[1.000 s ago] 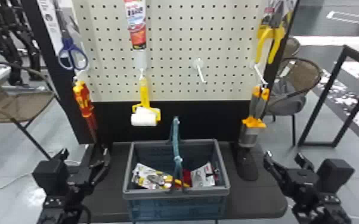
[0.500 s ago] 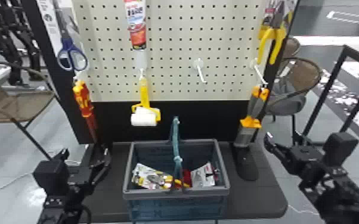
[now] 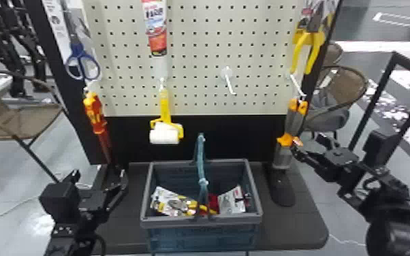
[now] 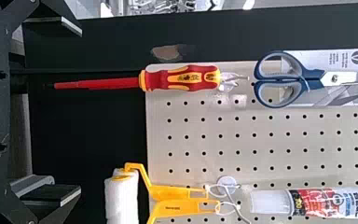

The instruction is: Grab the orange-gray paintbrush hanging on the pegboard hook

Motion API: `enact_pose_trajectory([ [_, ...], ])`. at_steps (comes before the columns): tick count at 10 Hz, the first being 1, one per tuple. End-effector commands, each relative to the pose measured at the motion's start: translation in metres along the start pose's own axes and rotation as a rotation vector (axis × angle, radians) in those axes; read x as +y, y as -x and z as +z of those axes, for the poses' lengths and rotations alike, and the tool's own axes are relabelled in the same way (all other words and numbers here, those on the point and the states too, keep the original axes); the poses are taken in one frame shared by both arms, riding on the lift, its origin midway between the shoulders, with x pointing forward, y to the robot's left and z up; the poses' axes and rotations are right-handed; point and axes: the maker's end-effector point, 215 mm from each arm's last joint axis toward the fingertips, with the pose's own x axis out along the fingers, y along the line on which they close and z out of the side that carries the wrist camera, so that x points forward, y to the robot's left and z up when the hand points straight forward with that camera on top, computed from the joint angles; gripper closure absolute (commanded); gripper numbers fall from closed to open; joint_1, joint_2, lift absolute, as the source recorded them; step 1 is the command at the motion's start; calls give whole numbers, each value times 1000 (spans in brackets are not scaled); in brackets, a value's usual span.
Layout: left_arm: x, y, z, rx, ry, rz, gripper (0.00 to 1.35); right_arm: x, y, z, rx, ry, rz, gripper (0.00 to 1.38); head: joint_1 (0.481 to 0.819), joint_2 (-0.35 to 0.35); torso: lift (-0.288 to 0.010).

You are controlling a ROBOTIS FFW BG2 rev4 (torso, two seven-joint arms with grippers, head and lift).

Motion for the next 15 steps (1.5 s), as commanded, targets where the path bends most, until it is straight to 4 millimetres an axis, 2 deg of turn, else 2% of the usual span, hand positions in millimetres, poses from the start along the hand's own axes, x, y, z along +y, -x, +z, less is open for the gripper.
enact_pose_trajectory([
  [1, 0, 0, -1, 2, 1, 0, 124, 1, -8, 2, 1, -17, 50, 279, 549, 0, -100],
  [6, -7, 0, -1, 2, 7, -10, 122, 11, -29, 13, 18, 10, 215, 279, 549, 0, -100],
  [10, -13, -1, -2, 1, 10, -18, 122, 40, -55, 13, 46, 7, 359, 279, 549, 0, -100],
  [12, -16, -1, -2, -3, 13, -23, 122, 51, -61, 10, 68, 11, 404, 279, 549, 0, -100],
  [14, -16, -1, -4, 0, 14, -23, 124, 52, -62, 10, 69, 4, 413, 292, 549, 0, -100],
  [15, -15, 0, -4, 0, 14, -21, 122, 49, -61, 9, 70, -4, 407, 699, 549, 0, -100],
])
